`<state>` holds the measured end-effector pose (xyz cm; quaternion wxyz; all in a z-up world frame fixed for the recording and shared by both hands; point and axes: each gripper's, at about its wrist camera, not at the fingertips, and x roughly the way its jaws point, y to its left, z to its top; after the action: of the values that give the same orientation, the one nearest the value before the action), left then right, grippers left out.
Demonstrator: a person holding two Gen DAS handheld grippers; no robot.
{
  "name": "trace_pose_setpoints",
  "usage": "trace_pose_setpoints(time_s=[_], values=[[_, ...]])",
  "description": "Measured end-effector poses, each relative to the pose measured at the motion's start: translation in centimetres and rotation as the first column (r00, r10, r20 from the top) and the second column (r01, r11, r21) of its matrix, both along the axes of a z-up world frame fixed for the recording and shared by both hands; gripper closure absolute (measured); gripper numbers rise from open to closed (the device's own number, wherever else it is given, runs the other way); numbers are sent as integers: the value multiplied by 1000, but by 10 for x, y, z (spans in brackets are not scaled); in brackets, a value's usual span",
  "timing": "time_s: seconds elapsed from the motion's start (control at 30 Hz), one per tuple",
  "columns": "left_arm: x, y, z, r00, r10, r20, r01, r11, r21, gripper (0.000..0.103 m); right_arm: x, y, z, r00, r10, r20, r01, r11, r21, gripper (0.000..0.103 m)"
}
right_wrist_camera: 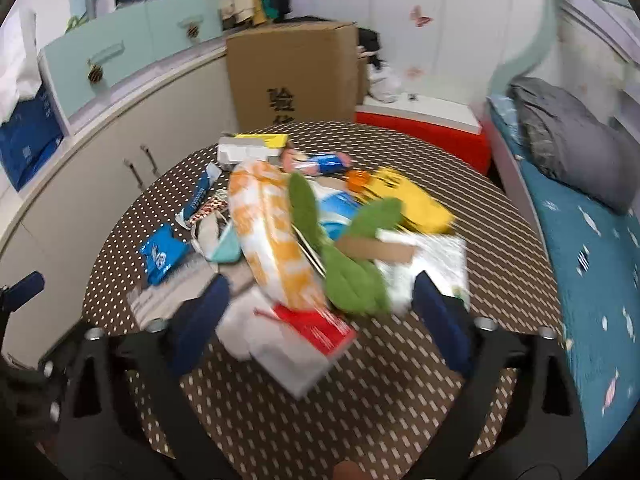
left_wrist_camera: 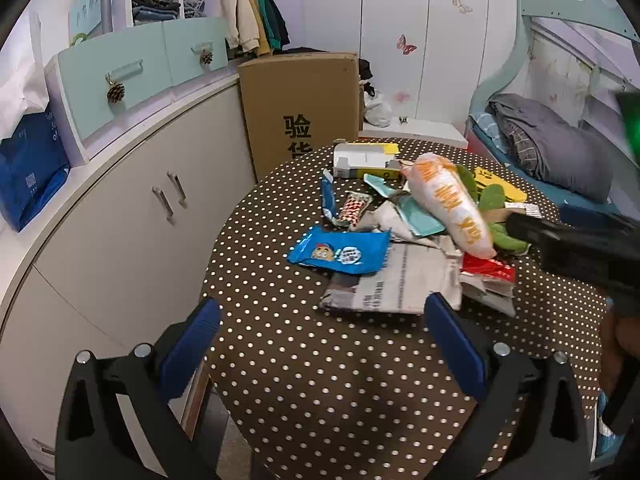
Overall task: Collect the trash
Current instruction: 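Grasp the orange-white snack bag with the right tool, then grasp the blue wrapper with the left tool while the right lifts the bag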
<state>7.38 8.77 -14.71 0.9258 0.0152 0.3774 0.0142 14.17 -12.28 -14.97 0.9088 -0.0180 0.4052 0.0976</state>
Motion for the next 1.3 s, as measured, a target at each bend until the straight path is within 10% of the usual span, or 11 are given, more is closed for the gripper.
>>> trace_pose_setpoints(time_s=[0.17, 0.3, 0.5, 0.67, 0.8, 0.97, 1.3], values=[[9, 5, -9, 1000, -13, -16, 13, 1000, 9, 4, 32, 25, -19, 996, 74, -54, -74, 997, -7, 38], [20, 8, -11, 999, -33, -9, 33, 999, 32, 4, 44, 33, -33, 989, 100, -107, -100, 995, 7, 69], [55, 3, -8, 996, -92, 22, 91, 995, 42, 4, 26, 22, -20, 994, 87, -59, -82, 994, 78, 73], [91, -24, -42, 984, -144, -102, 160, 971, 175, 4, 15, 10, -9, 996, 70, -48, -63, 989, 134, 73], [101, -16, -52, 987, -120, -104, 132, 985, 114, 7, 8, 4, 2, 997, 73, -27, -68, 985, 160, 73], [109, -9, -56, 976, -170, -139, 168, 986, -22, 91, -1, -3, 16, 997, 74, 3, -73, 979, 192, 73], [82, 20, -36, 985, -167, -49, 160, 979, -123, 103, -24, -30, 40, 997, 40, 59, -53, 972, 230, 73]])
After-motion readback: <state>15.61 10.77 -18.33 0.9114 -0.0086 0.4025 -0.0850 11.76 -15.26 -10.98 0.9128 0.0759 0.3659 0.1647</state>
